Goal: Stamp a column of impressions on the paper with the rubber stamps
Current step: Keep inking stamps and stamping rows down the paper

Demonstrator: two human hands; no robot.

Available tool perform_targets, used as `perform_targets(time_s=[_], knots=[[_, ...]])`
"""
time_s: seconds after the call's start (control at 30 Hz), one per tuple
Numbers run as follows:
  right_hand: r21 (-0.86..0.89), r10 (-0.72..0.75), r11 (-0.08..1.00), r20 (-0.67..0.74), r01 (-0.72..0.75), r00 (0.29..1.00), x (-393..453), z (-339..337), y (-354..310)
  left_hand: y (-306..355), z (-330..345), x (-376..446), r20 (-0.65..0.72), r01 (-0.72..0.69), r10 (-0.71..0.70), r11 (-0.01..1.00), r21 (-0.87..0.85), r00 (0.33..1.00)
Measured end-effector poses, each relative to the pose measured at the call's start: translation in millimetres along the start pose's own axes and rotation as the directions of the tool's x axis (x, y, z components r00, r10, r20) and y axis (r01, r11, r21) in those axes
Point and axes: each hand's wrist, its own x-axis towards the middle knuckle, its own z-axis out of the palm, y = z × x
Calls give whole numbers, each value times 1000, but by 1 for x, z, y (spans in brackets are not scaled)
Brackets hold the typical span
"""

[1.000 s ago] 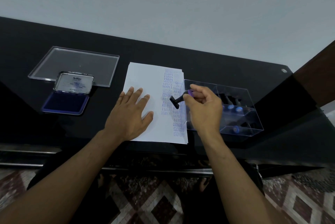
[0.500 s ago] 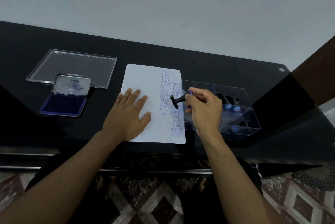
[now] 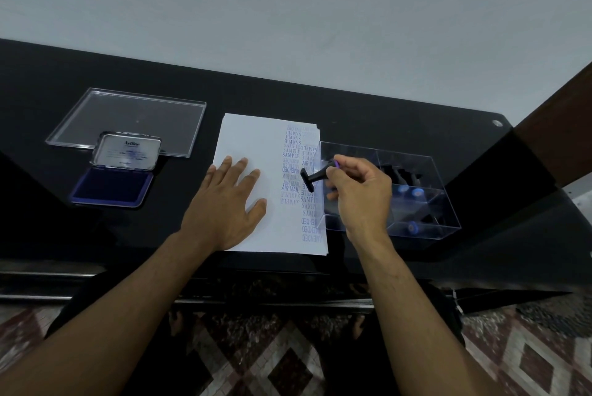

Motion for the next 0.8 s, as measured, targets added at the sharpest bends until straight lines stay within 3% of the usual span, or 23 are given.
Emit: perform_targets(time_s=[0.3,0.47,0.8], knots=[[-4,-15,1000,4,15,1000,-1,0,-2,1,-4,2,20,8,-8,1000,-26,1000],[-27,-41,999,16,41,999,-6,8,-7,-5,-16,-7,-39,13,-16,998,-67,999],[-73,-103,991,155,116,982,-31,68,-25,-59,-56,-51,-117,152,-161,985,-82,980]])
